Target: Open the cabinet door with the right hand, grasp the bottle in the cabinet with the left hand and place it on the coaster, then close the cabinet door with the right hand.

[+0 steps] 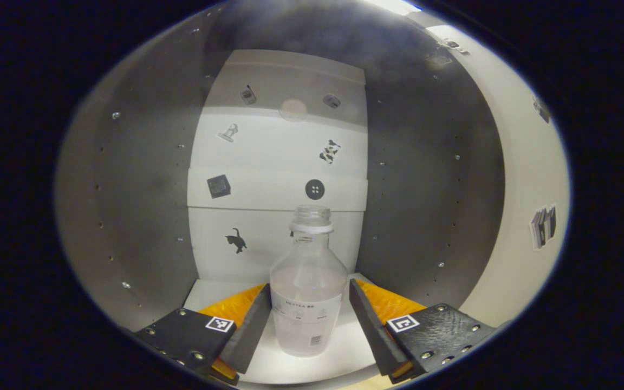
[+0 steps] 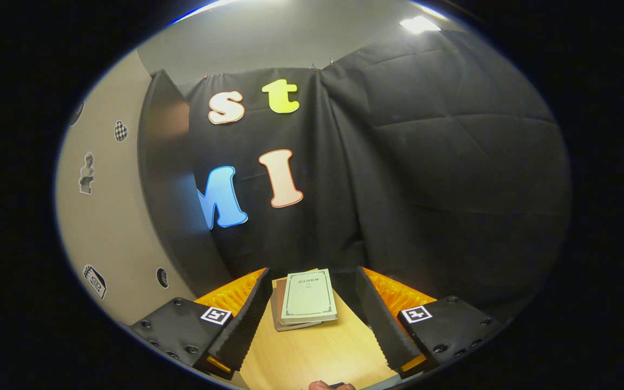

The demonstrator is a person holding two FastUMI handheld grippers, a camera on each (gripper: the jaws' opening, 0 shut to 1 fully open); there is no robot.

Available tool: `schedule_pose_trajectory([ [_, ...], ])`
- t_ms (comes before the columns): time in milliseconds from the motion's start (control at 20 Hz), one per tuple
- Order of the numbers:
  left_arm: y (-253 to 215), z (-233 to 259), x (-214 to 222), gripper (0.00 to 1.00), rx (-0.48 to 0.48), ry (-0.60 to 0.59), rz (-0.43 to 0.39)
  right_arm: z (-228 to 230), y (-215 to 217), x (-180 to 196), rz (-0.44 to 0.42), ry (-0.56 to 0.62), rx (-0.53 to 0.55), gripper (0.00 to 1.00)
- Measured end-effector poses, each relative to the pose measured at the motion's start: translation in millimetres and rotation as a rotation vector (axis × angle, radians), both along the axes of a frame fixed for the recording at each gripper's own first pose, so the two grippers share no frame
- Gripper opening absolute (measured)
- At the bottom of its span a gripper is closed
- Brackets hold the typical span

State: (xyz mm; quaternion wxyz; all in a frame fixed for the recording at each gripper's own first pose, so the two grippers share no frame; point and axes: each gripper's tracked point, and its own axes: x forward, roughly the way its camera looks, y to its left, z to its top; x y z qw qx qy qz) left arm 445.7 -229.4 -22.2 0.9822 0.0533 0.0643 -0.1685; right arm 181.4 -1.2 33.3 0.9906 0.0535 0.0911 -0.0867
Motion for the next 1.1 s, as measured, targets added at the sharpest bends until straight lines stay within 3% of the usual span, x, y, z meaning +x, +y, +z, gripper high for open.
schedule_pose_trajectory([
  [150,1.7,0.6,2.3,0.74,0.016,-0.011,0.000,-2.3,8.6,-1.0,-0.017,-0.005,0.083,0.98],
  [300,2.2,2.3,0.7,0.74,0.006,-0.012,0.001,-3.9,9.3,-4.2,-0.043,0.001,0.110,0.98],
  [400,1.1,3.7,-5.5,0.71,-0.024,-0.003,-0.019,-4.1,19.3,-7.8,-0.015,0.015,0.114,0.98],
  [500,4.3,13.2,-18.7,0.70,-0.023,-0.020,-0.048,1.2,14.9,-10.2,-0.006,-0.010,0.056,0.98],
  [700,19.2,40.6,-52.7,0.70,0.125,-0.088,-0.076,2.7,6.0,-5.7,0.024,-0.028,-0.054,0.98],
  [1100,48.0,77.8,-130.9,0.70,0.079,-0.137,-0.119,3.8,33.4,-9.7,0.078,-0.024,0.035,0.98],
])
